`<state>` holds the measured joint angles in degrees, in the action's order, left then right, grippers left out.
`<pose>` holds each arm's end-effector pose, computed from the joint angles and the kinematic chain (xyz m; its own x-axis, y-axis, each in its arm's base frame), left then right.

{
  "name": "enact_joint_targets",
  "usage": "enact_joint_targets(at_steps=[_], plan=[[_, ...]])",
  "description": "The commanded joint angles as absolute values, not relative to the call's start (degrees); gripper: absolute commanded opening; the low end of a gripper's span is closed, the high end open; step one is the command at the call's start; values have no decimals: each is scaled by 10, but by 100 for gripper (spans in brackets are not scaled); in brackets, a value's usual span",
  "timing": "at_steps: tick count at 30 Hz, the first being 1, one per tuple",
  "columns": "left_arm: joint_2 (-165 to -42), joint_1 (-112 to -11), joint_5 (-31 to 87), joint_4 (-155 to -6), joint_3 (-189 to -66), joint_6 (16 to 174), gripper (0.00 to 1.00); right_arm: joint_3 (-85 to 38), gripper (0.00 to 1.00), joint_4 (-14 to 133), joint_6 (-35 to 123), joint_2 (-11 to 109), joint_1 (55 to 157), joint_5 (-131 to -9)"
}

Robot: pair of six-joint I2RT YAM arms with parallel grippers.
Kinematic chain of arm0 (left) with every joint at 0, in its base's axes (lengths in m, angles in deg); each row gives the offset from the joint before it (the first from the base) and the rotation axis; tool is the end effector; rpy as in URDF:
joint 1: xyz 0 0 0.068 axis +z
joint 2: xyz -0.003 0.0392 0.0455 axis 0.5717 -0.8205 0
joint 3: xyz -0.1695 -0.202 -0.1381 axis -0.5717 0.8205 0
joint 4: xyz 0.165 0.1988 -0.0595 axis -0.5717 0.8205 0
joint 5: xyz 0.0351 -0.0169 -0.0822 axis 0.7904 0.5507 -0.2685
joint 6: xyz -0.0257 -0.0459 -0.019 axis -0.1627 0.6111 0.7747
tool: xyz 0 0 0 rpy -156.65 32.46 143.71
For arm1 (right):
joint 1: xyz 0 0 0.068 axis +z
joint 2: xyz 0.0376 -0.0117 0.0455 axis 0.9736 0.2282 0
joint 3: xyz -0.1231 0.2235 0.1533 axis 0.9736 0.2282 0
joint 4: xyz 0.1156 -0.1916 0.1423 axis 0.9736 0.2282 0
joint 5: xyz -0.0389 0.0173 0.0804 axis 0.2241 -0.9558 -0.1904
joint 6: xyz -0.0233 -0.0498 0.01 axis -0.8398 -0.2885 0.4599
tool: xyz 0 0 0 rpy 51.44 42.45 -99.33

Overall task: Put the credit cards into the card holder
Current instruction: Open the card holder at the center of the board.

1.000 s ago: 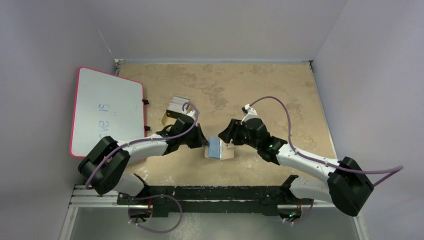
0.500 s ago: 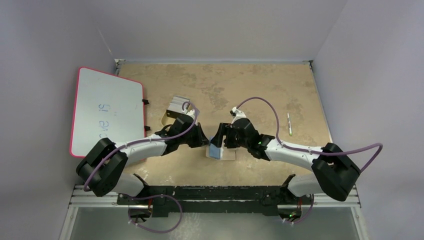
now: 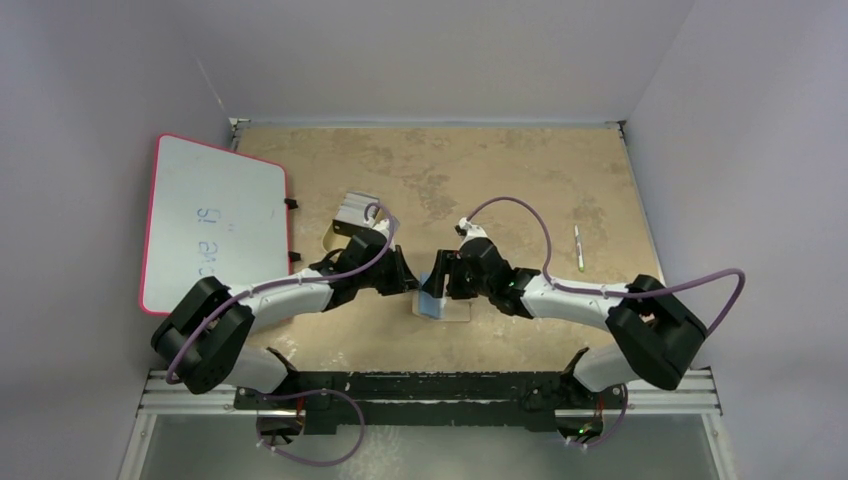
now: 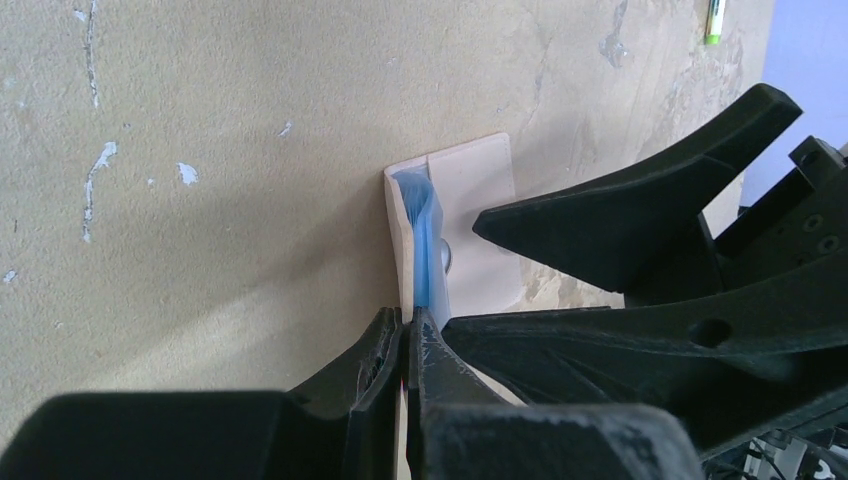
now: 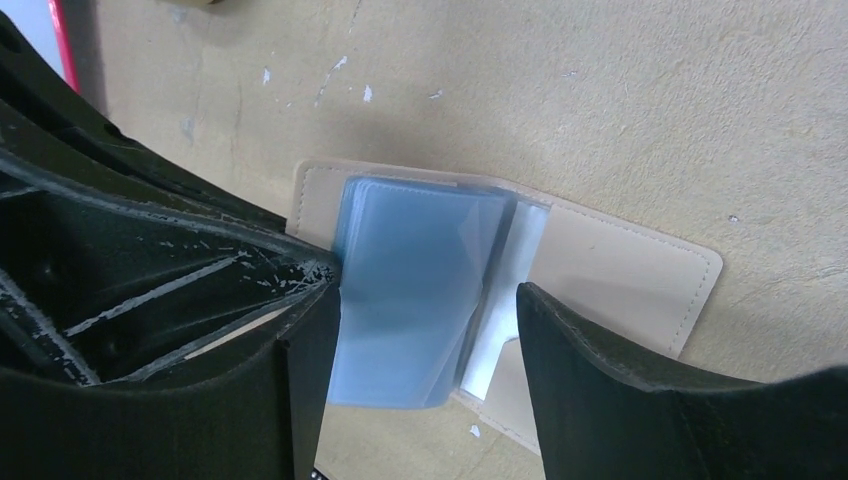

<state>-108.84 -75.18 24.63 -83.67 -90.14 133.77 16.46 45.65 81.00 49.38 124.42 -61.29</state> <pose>0.2031 -0.1829 0.1901 -0.8960 -0.2312 -0.3791 0.0943 0.7351 -0.6713 0.1948 0.2126 0.2034 -0.7675 0.1877 -0.6130 -0.2755 0.7667 0.5798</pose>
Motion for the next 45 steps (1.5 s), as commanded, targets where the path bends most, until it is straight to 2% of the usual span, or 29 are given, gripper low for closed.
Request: enact_joint_targets(at_steps=[1, 9, 20, 30, 38, 45], plan=[[-1070, -754, 236, -869, -920, 1349, 0, 149, 68, 432, 803, 501, 1246, -606], [-1068, -753, 236, -873, -916, 1351, 0, 150, 69, 448, 805, 519, 1246, -587], [-1068, -754, 272, -826, -920, 1321, 0, 127, 59, 601, 804, 477, 1246, -478], [-1085, -754, 289, -810, -918, 1311, 0, 136, 55, 705, 822, 427, 1246, -456], [-1082, -753, 288, -805, -918, 1313, 6, 94, 42, 735, 815, 383, 1247, -436], [-1084, -754, 290, -807, -918, 1316, 13, 120, 24, 573, 800, 348, 1247, -530]])
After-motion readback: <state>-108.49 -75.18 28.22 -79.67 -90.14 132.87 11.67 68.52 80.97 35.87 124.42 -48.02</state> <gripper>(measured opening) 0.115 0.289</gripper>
